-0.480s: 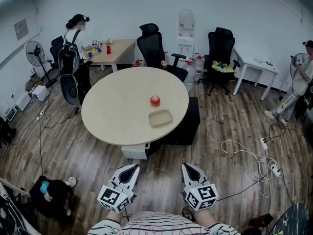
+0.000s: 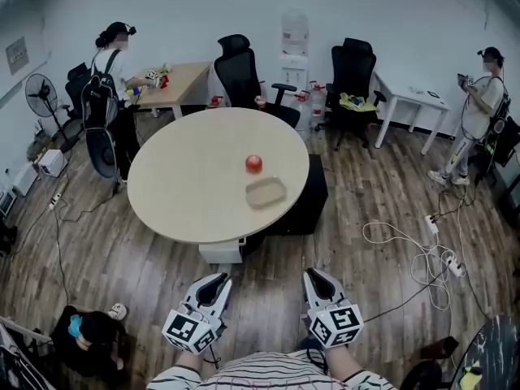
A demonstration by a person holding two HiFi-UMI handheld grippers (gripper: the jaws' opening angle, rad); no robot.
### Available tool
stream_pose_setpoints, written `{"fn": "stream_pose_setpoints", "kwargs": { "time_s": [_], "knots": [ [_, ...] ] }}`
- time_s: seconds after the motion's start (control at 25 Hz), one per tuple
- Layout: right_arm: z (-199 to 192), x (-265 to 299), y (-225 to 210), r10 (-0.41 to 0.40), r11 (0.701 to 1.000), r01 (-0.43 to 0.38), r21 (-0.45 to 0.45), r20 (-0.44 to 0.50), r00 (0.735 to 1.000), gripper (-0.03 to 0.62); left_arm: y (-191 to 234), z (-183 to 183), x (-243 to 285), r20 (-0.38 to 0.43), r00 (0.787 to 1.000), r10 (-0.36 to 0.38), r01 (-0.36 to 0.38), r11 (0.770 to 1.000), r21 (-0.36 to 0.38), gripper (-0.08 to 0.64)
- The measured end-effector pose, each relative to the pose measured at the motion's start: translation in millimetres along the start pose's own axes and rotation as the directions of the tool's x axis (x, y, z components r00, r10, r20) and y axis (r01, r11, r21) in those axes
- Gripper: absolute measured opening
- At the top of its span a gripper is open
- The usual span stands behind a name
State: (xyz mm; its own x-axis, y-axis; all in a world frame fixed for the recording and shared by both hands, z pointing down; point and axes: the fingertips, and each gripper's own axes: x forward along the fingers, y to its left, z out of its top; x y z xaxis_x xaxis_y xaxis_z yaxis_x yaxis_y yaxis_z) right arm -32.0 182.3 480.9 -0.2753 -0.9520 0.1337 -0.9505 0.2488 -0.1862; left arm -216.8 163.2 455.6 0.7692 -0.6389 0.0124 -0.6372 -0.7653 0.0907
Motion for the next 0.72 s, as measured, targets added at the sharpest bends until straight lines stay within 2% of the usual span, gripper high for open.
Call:
{"fn": "stream_pose_setpoints", "kwargs": {
  "time_s": [0.12, 0.2, 0.28, 0.32, 0.52, 0.72],
  "knots": [
    [-3.7, 2.0, -6.6, -0.034, 0.999, 0.034, 0.022, -0.011, 0.999, 0.047, 9.4, -9.8, 6.5, -0.023, 1.000, -0.003, 0.003, 0.999, -0.033, 0.029],
    [-3.6, 3.9, -19.3, -0.062, 0.997, 0.062, 0.040, -0.008, 0.998, 0.230, 11.4, -15.5, 16.4, -0.035, 0.999, -0.001, -0.001, 0.998, -0.055, 0.039],
    [-6.7, 8.7, -36.9, -0.074, 0.995, 0.074, 0.066, -0.011, 0.997, 0.230, 11.3, -24.0, 29.6, -0.053, 0.999, 0.000, -0.004, 0.997, -0.076, 0.154],
    [-8.9, 13.2, -46.0, -0.073, 0.994, 0.074, 0.079, -0.015, 0.997, 0.230, 12.1, -28.5, 36.8, -0.063, 0.998, 0.001, -0.007, 0.997, -0.083, 0.176],
    [-18.6, 49.9, -80.0, -0.044, 0.993, 0.049, 0.106, -0.053, 0.998, 0.230, 32.7, -45.4, 72.3, -0.099, 0.995, 0.034, -0.044, 0.994, -0.102, 0.176],
    [-10.4, 100.5, -118.1, -0.007, 0.996, 0.016, 0.088, -0.095, 0.995, 0.230, 62.0, -47.2, 124.2, -0.118, 0.990, 0.081, -0.095, 0.988, -0.118, 0.176]
  ]
}}
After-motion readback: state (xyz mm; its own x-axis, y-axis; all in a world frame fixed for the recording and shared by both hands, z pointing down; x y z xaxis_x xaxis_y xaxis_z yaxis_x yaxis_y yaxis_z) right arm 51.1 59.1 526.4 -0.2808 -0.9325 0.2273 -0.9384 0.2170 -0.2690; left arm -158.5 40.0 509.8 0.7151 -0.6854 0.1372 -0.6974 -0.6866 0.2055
